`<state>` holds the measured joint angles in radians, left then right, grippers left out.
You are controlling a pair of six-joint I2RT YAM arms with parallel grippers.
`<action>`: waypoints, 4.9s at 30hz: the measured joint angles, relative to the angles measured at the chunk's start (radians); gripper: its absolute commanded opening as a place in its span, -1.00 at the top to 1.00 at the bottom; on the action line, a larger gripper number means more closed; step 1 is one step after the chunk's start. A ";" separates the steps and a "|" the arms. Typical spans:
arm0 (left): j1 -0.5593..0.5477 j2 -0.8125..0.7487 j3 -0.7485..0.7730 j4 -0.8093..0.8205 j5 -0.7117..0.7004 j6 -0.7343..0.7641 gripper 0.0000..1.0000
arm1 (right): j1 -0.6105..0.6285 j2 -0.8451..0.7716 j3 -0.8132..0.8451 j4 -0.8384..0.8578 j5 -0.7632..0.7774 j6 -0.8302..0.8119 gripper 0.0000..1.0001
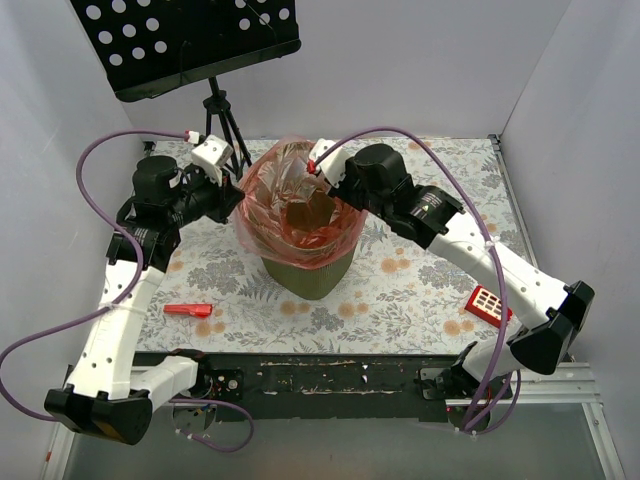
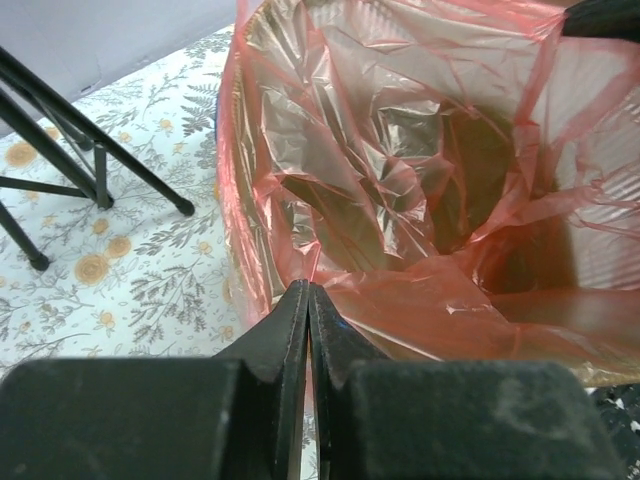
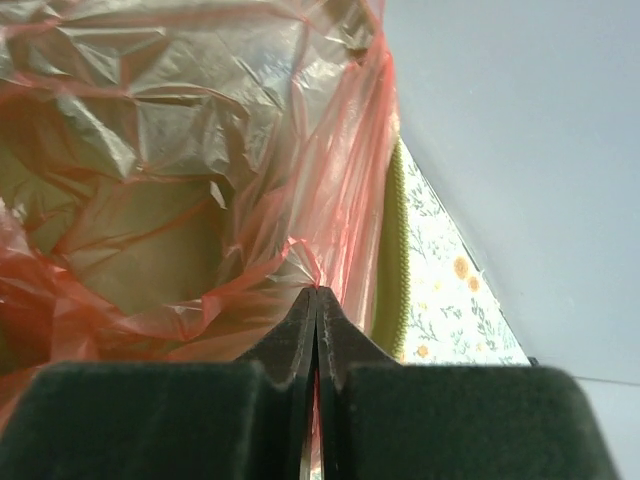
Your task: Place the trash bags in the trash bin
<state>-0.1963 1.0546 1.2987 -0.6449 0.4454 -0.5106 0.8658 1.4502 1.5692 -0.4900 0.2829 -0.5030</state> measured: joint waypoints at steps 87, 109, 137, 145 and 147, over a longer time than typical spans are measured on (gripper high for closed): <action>0.072 0.313 -0.008 0.437 0.142 -0.303 0.61 | -0.360 0.457 0.482 0.106 -0.886 0.248 0.42; 0.105 0.401 0.030 0.513 0.237 -0.425 1.00 | -0.396 0.511 0.478 0.190 -0.976 0.363 0.10; 0.164 0.432 0.040 0.543 0.373 -0.572 1.00 | -0.427 0.575 0.485 0.296 -1.049 0.519 0.84; 0.165 0.458 0.045 0.572 0.378 -0.615 0.98 | -0.427 0.631 0.492 0.325 -1.052 0.552 0.97; 0.165 0.475 0.058 0.578 0.380 -0.642 0.93 | -0.427 0.651 0.498 0.335 -1.055 0.572 0.97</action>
<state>-0.0315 1.5299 1.3567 -0.0666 0.8257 -1.1526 0.4389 2.1010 2.0674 -0.1551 -0.7723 0.0689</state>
